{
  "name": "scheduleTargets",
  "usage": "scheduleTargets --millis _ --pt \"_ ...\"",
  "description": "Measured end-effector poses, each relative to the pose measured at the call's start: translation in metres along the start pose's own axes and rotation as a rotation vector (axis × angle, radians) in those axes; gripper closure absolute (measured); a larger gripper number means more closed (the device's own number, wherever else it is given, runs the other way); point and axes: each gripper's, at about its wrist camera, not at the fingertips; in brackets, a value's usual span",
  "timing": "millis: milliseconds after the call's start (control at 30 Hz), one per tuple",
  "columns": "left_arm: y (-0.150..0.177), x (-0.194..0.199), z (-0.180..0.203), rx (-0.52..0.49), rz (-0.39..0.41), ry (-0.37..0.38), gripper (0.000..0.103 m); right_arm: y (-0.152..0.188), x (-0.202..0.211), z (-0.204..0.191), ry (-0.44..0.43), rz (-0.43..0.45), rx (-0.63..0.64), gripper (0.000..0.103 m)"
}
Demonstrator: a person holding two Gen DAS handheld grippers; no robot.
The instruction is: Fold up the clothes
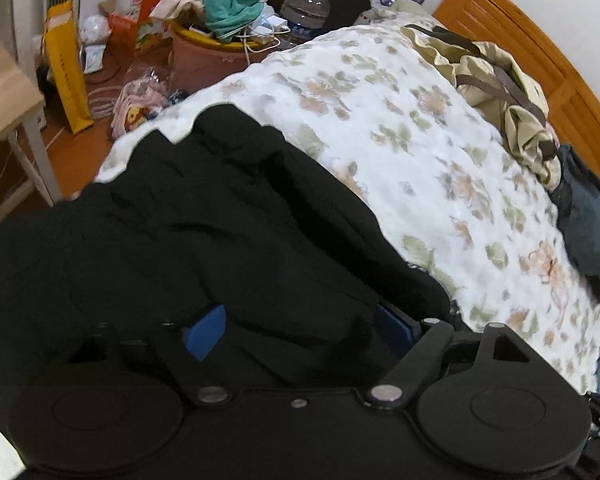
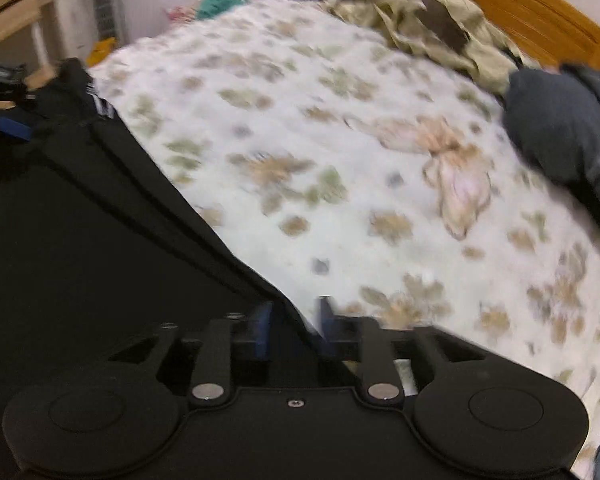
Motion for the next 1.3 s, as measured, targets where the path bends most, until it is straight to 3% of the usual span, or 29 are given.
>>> scheduleTargets --millis 167,267,433,500,567,667,833,900,933,1000,1100,1300 --pt "-0.014 0.008 -0.001 -0.004 0.018 0.019 0.019 -0.004 0.033 0.002 0.046 0.04 0.034 0.061" --pt "-0.024 0.009 0.004 -0.058 0.035 0.043 0.019 -0.011 0.058 -0.005 0.074 0.07 0.054 0.06" --pt "-0.034 -0.004 0.016 -0.128 0.043 0.078 0.019 -0.017 0.081 -0.032 -0.004 0.105 0.041 0.06" --pt "-0.038 -0.01 0.02 -0.139 0.05 0.063 0.019 -0.01 0.072 -0.053 -0.05 0.074 0.056 0.062" --pt "-0.04 -0.022 0.019 -0.146 0.054 0.03 0.019 0.001 0.054 -0.068 -0.036 0.009 0.075 0.062" --pt "-0.043 -0.04 0.015 -0.165 0.042 -0.037 0.033 0.017 0.038 -0.067 -0.002 -0.029 0.003 0.062" --pt "-0.047 -0.032 0.008 -0.135 0.034 -0.053 0.046 0.037 0.046 -0.044 0.065 -0.025 -0.18 0.061" --pt "-0.05 -0.011 0.003 -0.094 0.047 -0.029 0.041 0.04 0.055 -0.042 0.082 -0.022 -0.202 0.06" --pt "-0.051 0.003 -0.001 -0.075 0.063 -0.013 0.031 0.043 0.065 -0.041 0.085 -0.01 -0.228 0.06" --pt "-0.05 0.032 -0.013 -0.062 0.115 0.012 0.021 0.05 0.082 -0.045 0.081 0.018 -0.291 0.059" --pt "-0.049 0.059 -0.033 -0.064 0.139 0.004 0.021 0.056 0.096 -0.064 0.043 0.048 -0.342 0.055" --pt "-0.051 0.066 -0.072 -0.083 0.065 -0.037 0.021 0.051 0.082 -0.132 -0.02 0.018 -0.21 0.055"
Point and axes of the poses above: each gripper's, at about its wrist camera, not at the fingertips, and x roughly against the way its jaws point, z to its right, y to its underside, and after that the axes turned 13 degrees about x, right-handed
